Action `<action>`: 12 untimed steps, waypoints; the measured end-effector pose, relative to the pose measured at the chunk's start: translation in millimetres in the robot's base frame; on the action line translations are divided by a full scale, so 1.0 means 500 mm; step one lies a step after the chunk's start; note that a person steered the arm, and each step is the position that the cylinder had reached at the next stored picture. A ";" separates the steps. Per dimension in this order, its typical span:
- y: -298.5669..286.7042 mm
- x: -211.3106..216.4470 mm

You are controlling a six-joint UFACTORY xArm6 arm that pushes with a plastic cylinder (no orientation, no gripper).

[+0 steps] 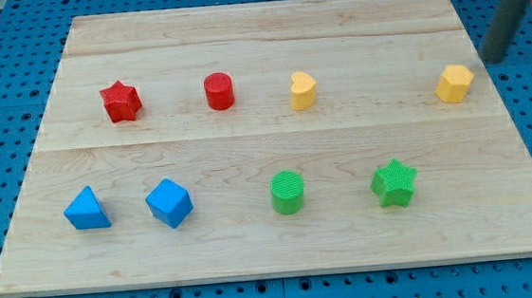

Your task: Slightly push the yellow hexagon towards the yellow heart

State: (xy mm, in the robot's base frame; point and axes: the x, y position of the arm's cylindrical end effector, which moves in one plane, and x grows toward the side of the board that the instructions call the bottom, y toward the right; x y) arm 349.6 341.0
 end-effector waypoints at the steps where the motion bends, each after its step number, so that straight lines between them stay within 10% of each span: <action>1: 0.002 0.048; 6: -0.170 0.121; 12: -0.040 0.334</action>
State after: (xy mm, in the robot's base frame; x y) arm 516.5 321.2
